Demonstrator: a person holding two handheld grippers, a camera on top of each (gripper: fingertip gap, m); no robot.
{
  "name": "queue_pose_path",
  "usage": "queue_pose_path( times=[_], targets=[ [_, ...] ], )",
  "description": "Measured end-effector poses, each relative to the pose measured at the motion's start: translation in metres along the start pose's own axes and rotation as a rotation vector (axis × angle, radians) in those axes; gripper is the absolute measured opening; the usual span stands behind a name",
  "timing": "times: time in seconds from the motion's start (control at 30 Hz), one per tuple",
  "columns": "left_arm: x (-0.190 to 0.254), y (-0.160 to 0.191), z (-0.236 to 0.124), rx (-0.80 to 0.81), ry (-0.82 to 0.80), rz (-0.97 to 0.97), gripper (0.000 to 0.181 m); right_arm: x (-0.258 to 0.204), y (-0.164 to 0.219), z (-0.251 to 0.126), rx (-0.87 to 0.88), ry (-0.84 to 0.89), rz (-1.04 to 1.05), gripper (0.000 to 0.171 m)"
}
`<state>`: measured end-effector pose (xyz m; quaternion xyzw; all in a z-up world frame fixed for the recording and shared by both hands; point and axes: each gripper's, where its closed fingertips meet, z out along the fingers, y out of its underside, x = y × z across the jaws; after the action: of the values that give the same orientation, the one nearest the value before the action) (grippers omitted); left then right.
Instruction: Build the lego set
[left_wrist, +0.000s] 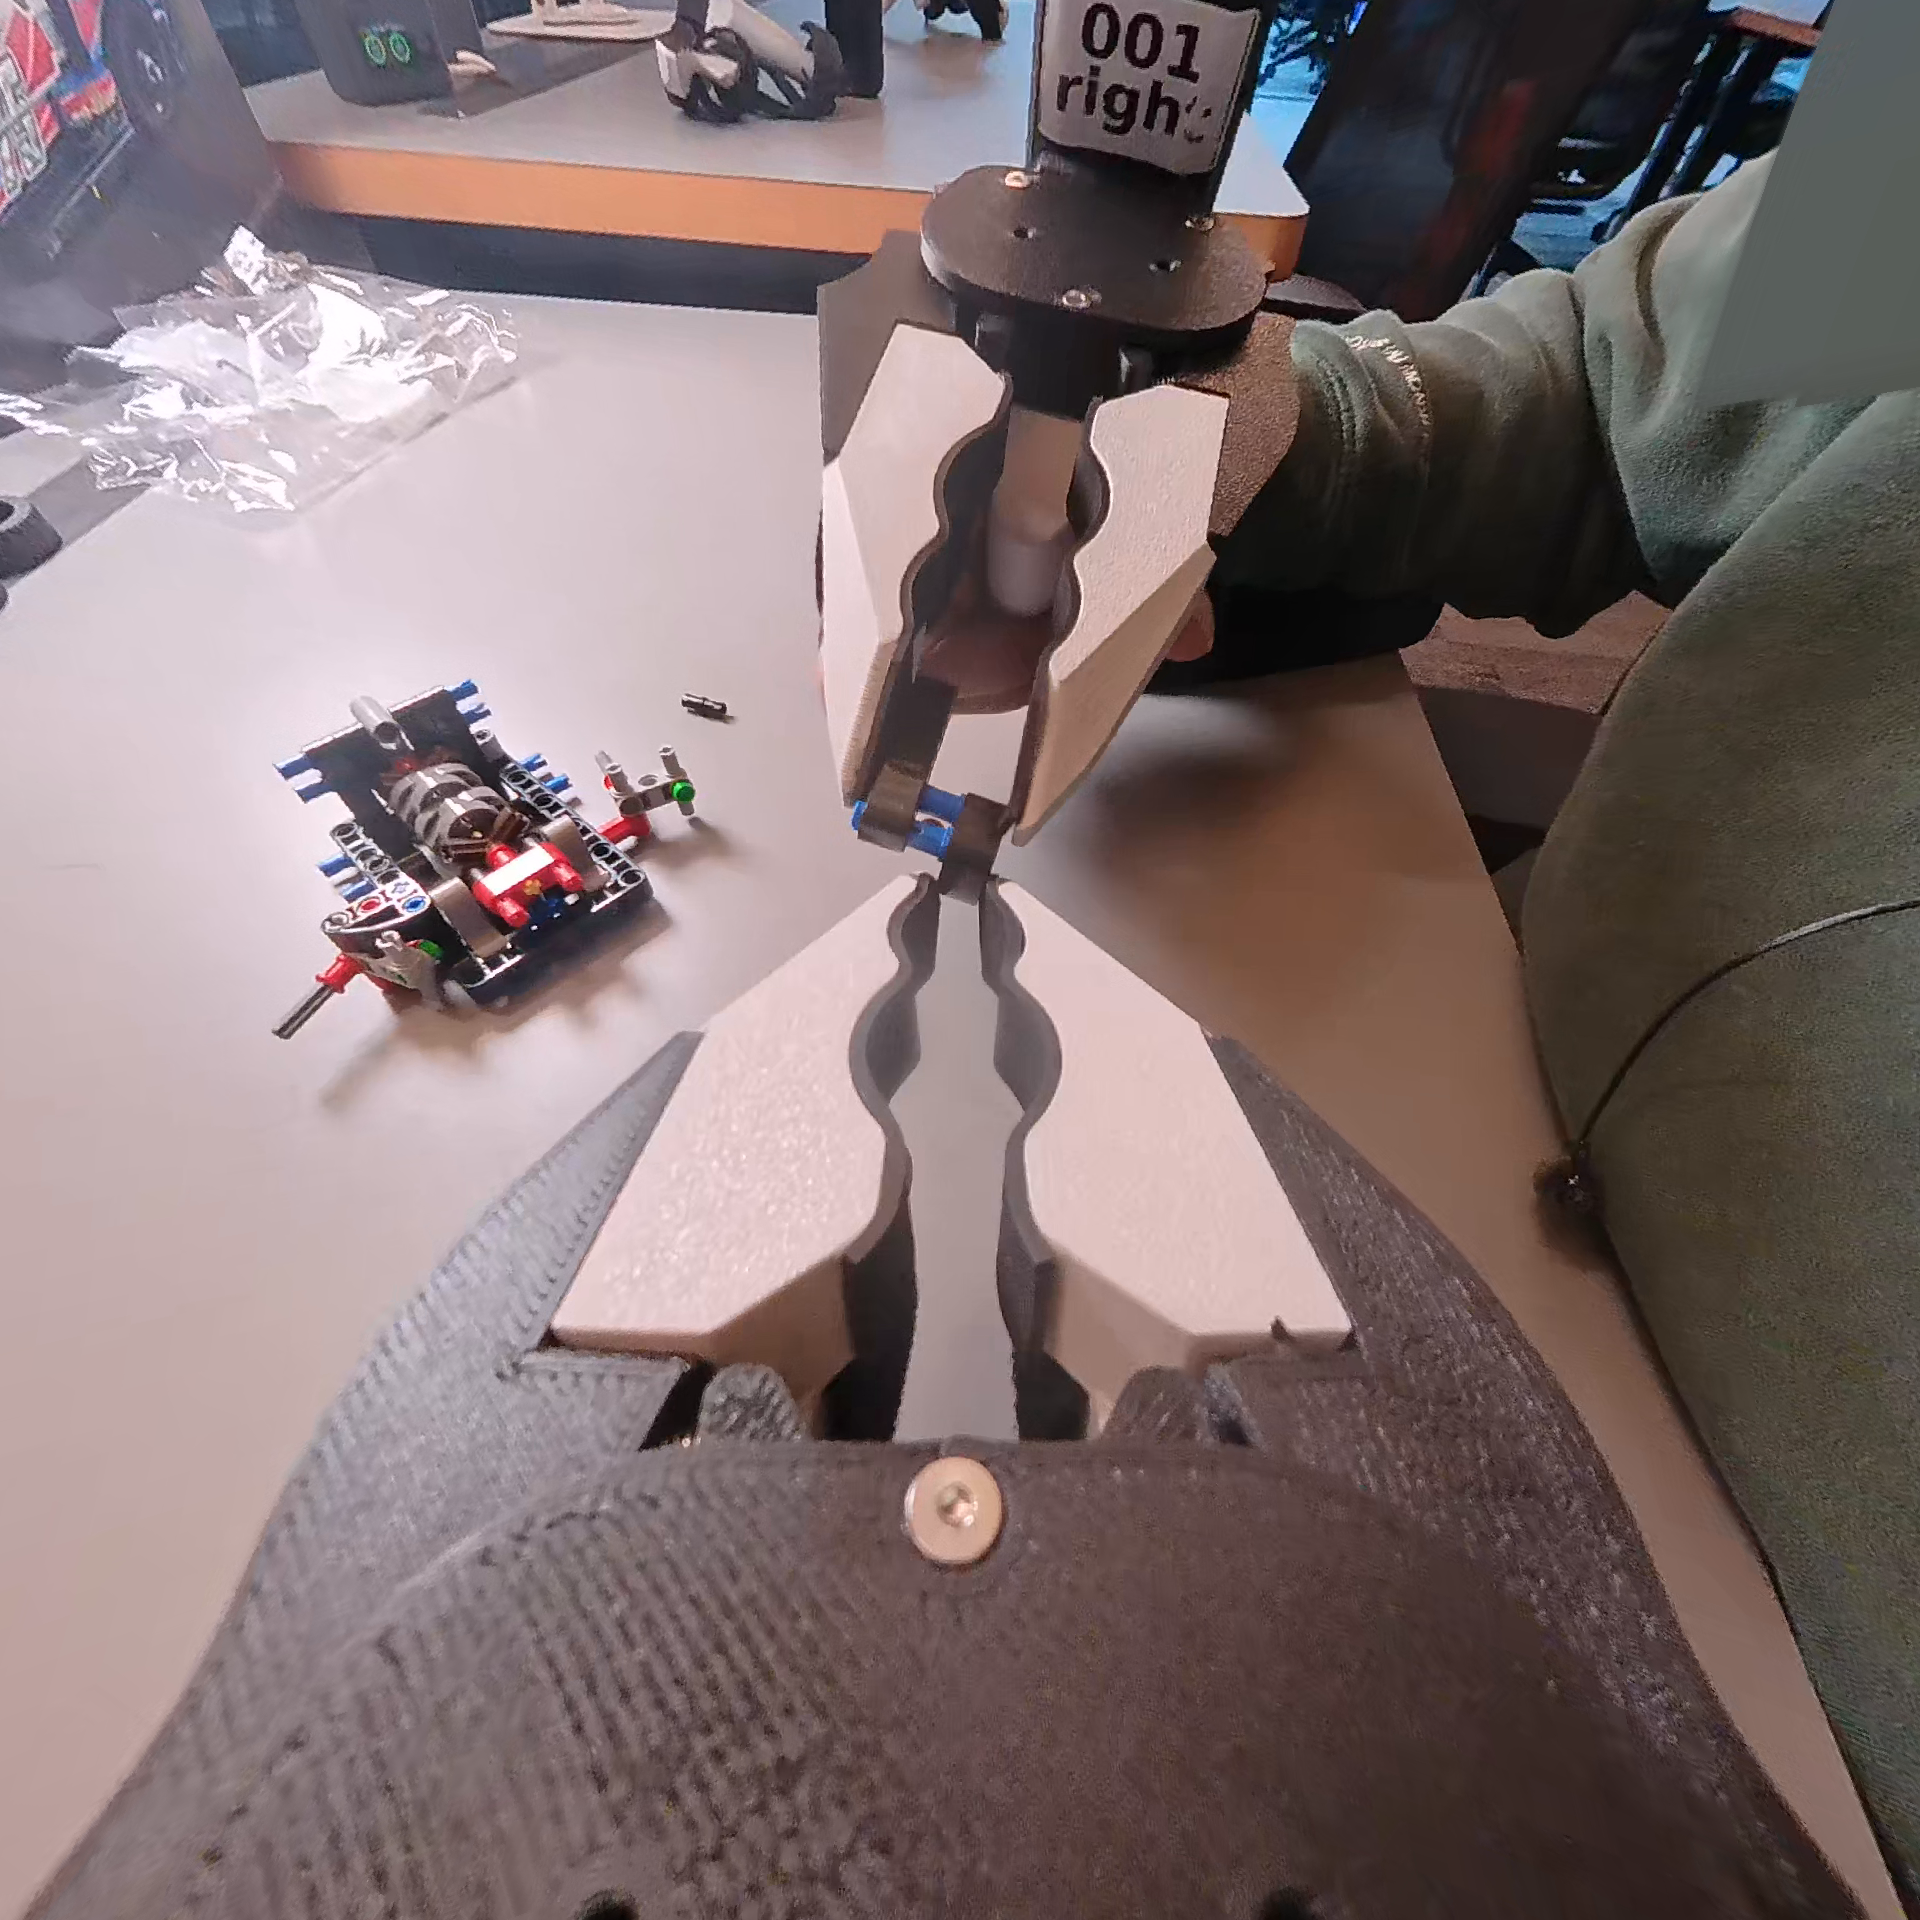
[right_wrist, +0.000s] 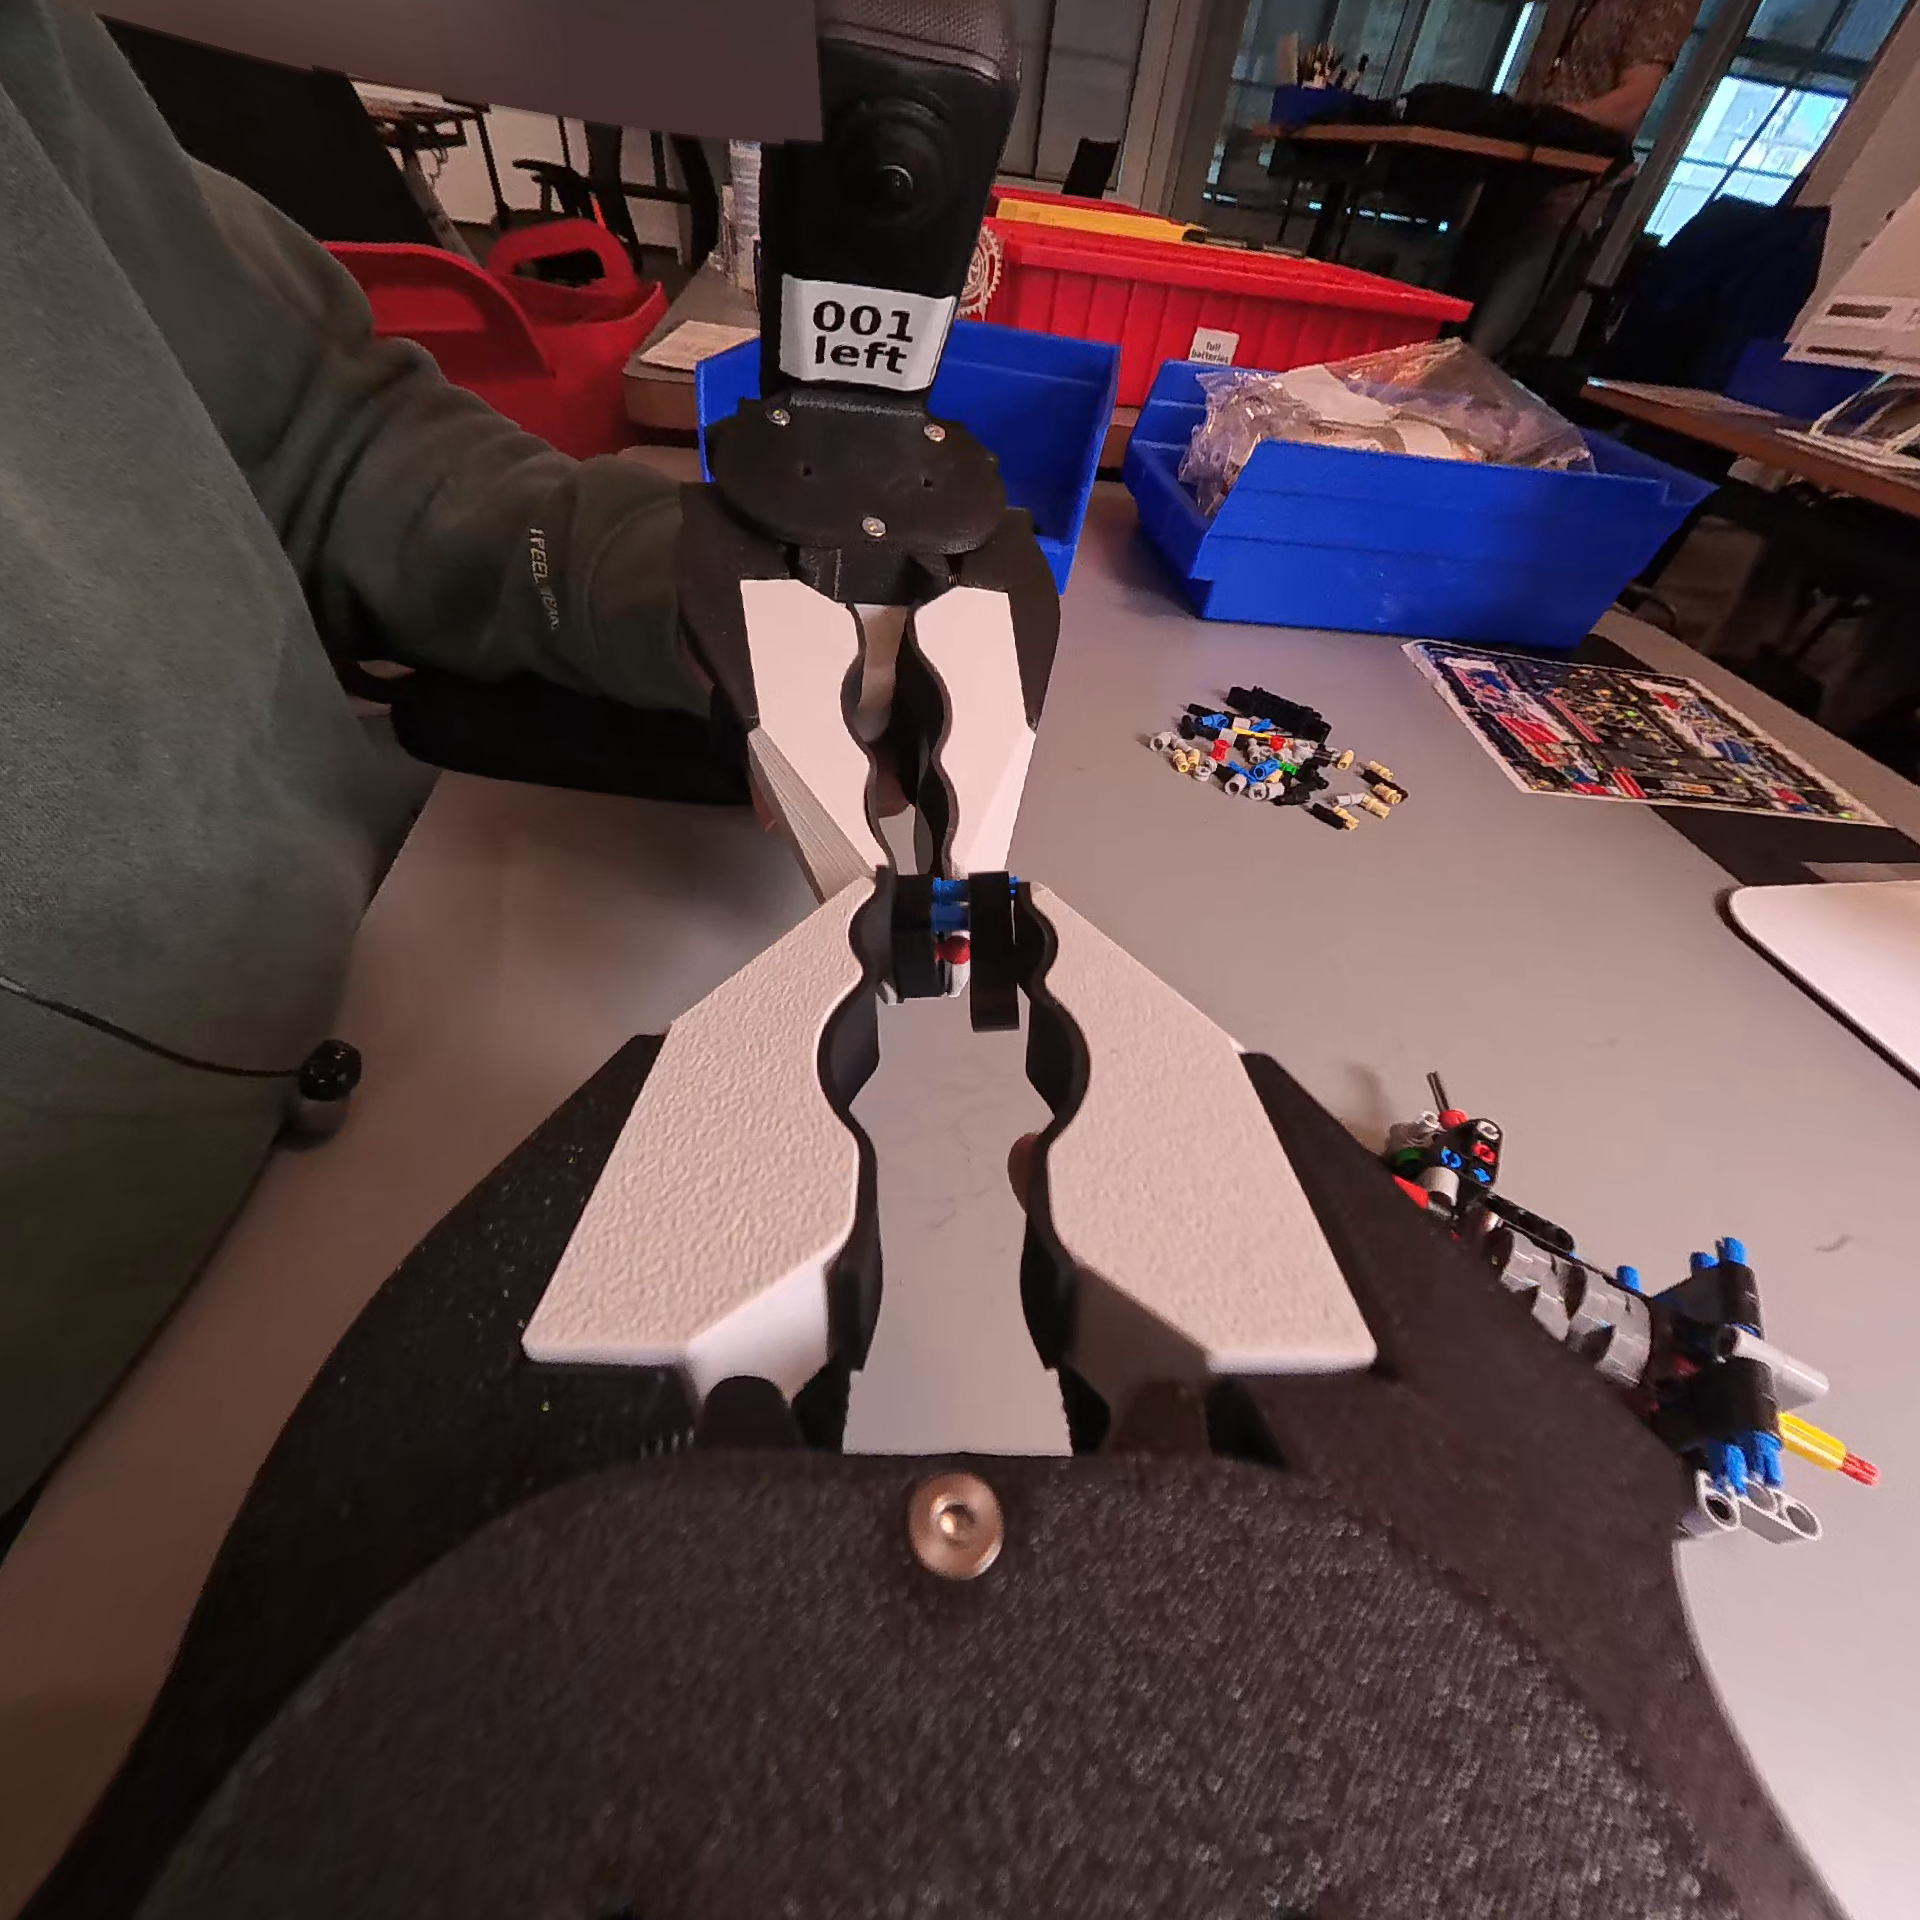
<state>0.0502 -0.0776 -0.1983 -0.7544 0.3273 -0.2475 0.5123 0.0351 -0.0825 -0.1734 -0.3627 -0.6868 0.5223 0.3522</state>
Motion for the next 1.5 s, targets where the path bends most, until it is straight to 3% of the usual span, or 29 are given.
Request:
queue_pose_path(
  times=[0.07,0.13,0.77,1.07,1.2,1.5],
  targets=[
    [-0.001,0.001,0.000,-0.011,0.000,-0.023,0.006,-0.002,0.005,0.002,-0.036,-0.007,-0.004,0.031],
    [-0.003,0.004,-0.001,-0.025,-0.001,-0.035,0.006,0.002,0.008,0.003,-0.060,0.025,-0.020,0.021],
    [0.007,0.021,-0.003,-0.099,0.119,-0.095,0.006,-0.010,0.018,0.013,-0.042,-0.039,-0.014,0.013],
    [-0.001,-0.002,-0.008,0.083,0.091,-0.110,0.013,0.002,-0.004,0.006,0.112,0.007,0.014,0.013],
    [0.004,-0.017,-0.011,0.153,0.091,-0.051,0.007,-0.004,-0.017,0.003,0.188,-0.007,-0.022,0.013],
    [0.016,-0.016,-0.015,0.120,0.125,0.032,0.007,-0.014,-0.019,0.005,0.165,-0.032,-0.058,0.013]
  ],
)
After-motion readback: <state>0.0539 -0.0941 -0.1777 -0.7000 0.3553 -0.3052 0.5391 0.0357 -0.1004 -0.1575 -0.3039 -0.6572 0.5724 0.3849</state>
